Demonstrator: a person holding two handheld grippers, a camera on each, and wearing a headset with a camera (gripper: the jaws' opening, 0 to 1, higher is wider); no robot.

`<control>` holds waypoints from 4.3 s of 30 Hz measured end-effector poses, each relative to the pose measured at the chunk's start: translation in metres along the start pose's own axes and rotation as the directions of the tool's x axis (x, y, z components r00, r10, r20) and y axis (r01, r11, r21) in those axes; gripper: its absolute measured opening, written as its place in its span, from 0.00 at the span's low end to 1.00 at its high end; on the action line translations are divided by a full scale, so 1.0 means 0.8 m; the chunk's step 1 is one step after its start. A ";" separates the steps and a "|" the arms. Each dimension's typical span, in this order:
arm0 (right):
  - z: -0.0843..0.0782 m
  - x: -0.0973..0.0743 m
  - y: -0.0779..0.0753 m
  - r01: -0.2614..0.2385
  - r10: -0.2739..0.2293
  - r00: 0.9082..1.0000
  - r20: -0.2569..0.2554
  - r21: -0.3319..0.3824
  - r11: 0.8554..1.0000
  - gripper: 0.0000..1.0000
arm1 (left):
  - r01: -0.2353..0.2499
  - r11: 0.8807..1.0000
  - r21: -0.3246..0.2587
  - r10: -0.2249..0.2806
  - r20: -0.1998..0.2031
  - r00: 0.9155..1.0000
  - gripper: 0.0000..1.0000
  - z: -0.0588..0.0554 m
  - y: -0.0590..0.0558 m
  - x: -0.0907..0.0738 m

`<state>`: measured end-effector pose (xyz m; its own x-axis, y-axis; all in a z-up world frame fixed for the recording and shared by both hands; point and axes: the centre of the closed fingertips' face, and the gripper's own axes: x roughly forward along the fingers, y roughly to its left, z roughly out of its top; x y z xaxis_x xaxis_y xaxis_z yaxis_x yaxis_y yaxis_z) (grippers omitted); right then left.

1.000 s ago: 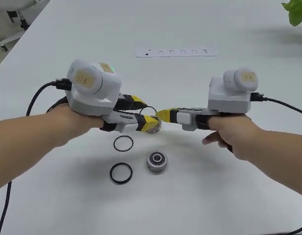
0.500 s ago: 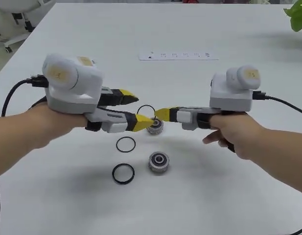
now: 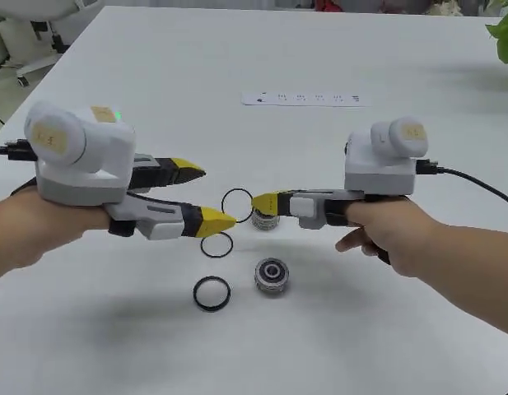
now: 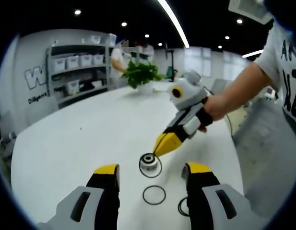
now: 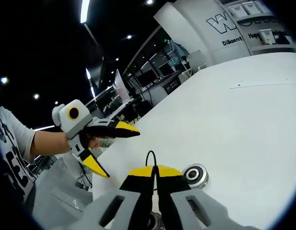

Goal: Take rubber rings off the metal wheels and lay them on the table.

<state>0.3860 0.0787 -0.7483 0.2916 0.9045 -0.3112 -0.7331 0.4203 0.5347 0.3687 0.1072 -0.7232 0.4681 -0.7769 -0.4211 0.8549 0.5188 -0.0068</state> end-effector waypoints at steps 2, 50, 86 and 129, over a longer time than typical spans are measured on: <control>-0.003 0.004 0.003 -0.007 0.007 1.000 -0.010 0.002 1.000 0.00 | -0.006 1.000 -0.005 0.006 -0.005 1.000 0.58 -0.005 0.001 -0.005; -0.061 0.039 0.001 0.003 -0.010 0.985 -0.174 -0.041 0.999 0.07 | -0.052 0.998 -0.048 0.050 -0.040 0.998 0.61 -0.048 0.003 -0.035; 0.007 -0.062 0.044 0.006 -0.024 0.999 -0.045 -0.365 0.931 0.44 | -0.069 0.998 0.011 0.069 0.027 0.997 0.73 0.017 -0.021 -0.073; -0.044 -0.179 -0.006 0.140 -0.175 0.984 -0.022 -0.499 0.855 0.91 | -0.053 0.999 -0.002 0.053 -0.017 0.998 1.00 -0.023 -0.034 -0.096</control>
<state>0.3258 -0.0555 -0.7338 0.4014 0.8152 -0.4175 -0.8926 0.4503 0.0212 0.3051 0.1592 -0.7072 0.5092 -0.7422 -0.4358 0.8283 0.5601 0.0139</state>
